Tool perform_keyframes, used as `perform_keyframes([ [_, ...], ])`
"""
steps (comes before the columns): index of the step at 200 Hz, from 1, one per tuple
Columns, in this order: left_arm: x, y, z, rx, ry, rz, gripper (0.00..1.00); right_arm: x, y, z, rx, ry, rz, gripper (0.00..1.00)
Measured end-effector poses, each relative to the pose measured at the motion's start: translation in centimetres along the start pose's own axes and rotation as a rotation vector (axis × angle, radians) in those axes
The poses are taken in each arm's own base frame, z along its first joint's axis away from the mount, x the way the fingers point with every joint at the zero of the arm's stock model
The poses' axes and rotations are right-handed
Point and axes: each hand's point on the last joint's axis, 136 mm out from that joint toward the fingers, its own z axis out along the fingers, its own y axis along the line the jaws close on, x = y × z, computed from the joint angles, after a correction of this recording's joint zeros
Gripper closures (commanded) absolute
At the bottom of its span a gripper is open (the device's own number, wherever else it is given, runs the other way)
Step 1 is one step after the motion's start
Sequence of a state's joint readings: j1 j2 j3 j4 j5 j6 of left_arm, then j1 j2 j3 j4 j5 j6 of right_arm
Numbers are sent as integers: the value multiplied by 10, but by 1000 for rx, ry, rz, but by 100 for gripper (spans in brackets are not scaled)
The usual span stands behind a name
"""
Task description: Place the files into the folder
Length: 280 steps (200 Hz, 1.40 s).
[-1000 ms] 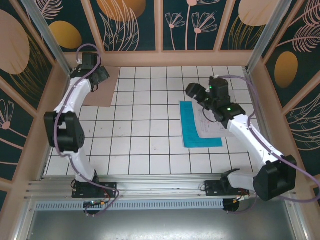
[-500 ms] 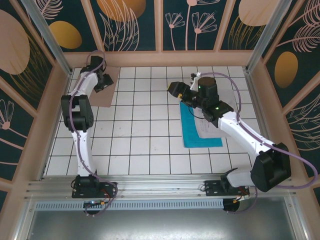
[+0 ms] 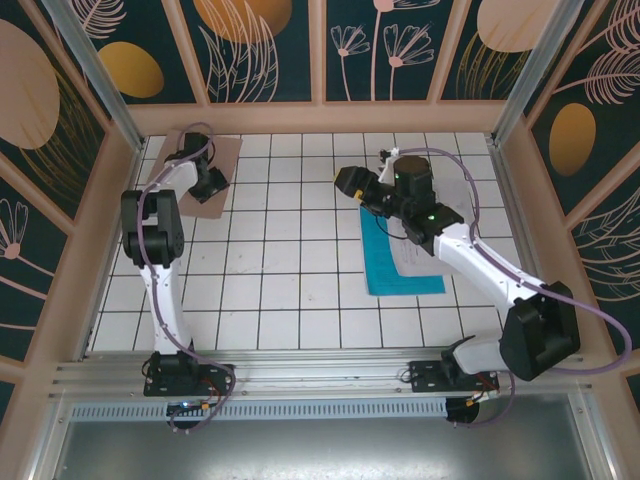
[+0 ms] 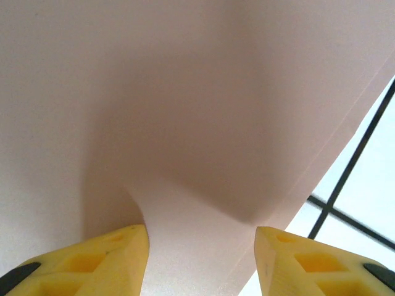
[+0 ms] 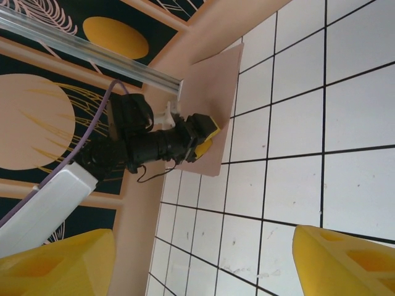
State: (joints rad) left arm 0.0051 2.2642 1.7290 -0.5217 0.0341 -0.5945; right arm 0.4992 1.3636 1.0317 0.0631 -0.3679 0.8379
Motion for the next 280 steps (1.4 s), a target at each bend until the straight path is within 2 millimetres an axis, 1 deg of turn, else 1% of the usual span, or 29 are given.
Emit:
perform_keyframes([
  [20,15,-3,-5,18,0,8,50,2,-5,3,12,8,9,24],
  [40,36,-8,-10,37,5,17,50,5,-12,3,29,13,20,24],
  [78,83,-17,-25,99,46,0,51,15,-40,3,89,29,53,24],
  [109,115,-29,-34,160,81,-30,53,21,-59,0,131,34,79,24],
  [129,143,-45,-40,200,117,-39,53,22,-67,-3,147,30,96,25],
  [155,186,-77,-48,256,164,-20,53,24,-75,-6,164,27,116,25],
  [173,220,-96,-54,291,206,-2,53,30,-83,-7,181,36,128,25],
  [193,249,-115,-60,322,240,21,53,38,-93,-9,201,51,143,25],
  [212,274,-127,-65,343,269,42,53,45,-98,-12,214,59,159,25],
  [235,296,-134,-72,355,291,65,53,49,-100,-17,215,59,164,25],
  [251,305,-134,-76,354,300,82,51,51,-100,-21,215,58,166,26],
  [268,310,-129,-84,334,302,94,42,51,-100,-22,213,57,165,26],
  [280,308,-122,-93,307,288,110,34,52,-100,-22,213,58,165,26],
])
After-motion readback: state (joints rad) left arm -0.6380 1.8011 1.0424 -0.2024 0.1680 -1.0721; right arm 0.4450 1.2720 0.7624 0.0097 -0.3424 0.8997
